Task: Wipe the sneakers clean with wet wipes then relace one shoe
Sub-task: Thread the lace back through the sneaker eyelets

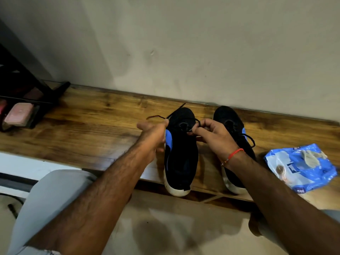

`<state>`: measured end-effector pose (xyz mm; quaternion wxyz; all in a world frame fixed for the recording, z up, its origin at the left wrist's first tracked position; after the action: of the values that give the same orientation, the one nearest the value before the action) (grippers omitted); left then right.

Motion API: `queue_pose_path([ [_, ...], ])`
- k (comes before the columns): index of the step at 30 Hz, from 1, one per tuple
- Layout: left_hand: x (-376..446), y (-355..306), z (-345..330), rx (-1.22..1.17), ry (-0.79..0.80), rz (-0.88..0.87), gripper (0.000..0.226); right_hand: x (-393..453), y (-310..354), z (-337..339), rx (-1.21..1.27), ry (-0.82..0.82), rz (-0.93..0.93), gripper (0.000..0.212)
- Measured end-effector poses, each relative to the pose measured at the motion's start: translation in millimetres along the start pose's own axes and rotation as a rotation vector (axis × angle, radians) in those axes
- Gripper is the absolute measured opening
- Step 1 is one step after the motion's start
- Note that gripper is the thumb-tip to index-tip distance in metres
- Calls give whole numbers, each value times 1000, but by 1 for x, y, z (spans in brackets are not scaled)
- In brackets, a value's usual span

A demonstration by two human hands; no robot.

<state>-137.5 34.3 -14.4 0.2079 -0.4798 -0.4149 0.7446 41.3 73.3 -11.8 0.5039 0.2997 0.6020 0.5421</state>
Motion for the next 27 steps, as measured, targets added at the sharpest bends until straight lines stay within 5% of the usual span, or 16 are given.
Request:
queue_pose_path([
  [3,-7,7,-8,115,244,84,60,-1,0,1,-10,23,43,6],
  [6,-6,14,-12,168,318,71,62,-3,2,1,-16,59,76,5],
  [11,-4,11,-17,20,211,-84,19,-4,2,-1,74,85,33,8],
  [27,8,21,1,-383,-26,132,21,15,-43,-17,1061,-242,-286,29],
])
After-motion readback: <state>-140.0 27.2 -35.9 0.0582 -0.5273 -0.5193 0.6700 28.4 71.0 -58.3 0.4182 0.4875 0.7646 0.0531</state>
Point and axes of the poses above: each hand's wrist, its own x-axis towards the middle knuckle, its own z-axis out of the back of the hand, y = z × x, the point moved 2 cm from there along x, towards the middle knuckle, and after that the axes turned 5 degrees about -z, right-handed, at the moved point
